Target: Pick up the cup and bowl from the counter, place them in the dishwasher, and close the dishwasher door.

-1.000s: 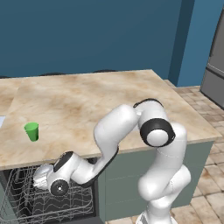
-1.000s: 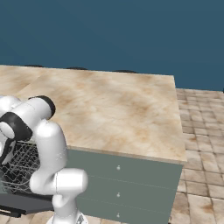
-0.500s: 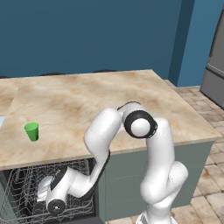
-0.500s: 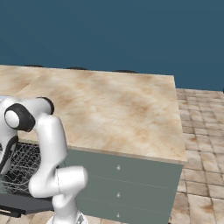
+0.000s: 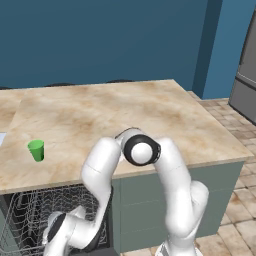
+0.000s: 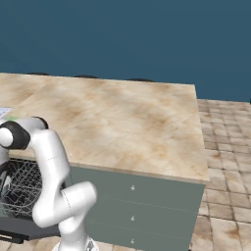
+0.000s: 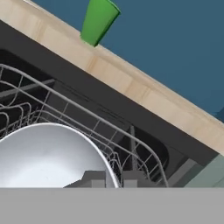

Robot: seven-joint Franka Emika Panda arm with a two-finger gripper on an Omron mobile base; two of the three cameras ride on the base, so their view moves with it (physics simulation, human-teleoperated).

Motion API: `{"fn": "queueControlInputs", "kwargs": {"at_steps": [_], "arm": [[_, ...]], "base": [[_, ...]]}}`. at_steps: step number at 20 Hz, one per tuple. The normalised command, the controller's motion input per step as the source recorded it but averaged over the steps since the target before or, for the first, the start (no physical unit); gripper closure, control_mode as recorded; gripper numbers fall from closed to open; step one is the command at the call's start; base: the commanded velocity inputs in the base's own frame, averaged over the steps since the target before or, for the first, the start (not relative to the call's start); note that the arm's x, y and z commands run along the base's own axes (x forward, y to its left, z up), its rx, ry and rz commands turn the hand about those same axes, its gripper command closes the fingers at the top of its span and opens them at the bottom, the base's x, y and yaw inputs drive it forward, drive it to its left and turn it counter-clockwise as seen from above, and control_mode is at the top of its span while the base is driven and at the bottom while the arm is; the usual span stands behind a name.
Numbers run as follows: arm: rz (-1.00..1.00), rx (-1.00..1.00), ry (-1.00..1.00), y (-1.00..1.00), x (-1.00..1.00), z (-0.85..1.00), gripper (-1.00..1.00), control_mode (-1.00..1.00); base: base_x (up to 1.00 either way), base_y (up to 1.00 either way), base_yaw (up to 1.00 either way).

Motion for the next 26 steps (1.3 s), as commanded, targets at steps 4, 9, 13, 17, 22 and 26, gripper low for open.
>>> {"fn": "queueControlInputs", "kwargs": {"at_steps": [4,9,13,17,22,26], "arm": [[-0.08,-0.09,-0.10,0.00,0.00,-0.01,1.00,-1.00],[-0.08,-0.09,-0.08,0.00,0.00,-0.07,1.00,-1.00],[-0.08,-0.07,-0.08,0.00,0.00,-0.01,1.00,-1.00],[-0.06,-0.05,-0.06,-0.02,0.00,-0.04,1.00,-1.00],[-0.05,-0.06,-0.04,0.00,0.00,-0.19,1.00,-1.00],[-0.04,-0.07,-0.05,0.00,0.00,-0.14,1.00,-1.00]], "base": [[0.00,0.00,0.00],[0.00,0.00,0.00],[0.00,0.00,0.00],[0.00,0.00,0.00],[0.00,0.00,0.00],[0.00,0.00,0.00]]}}
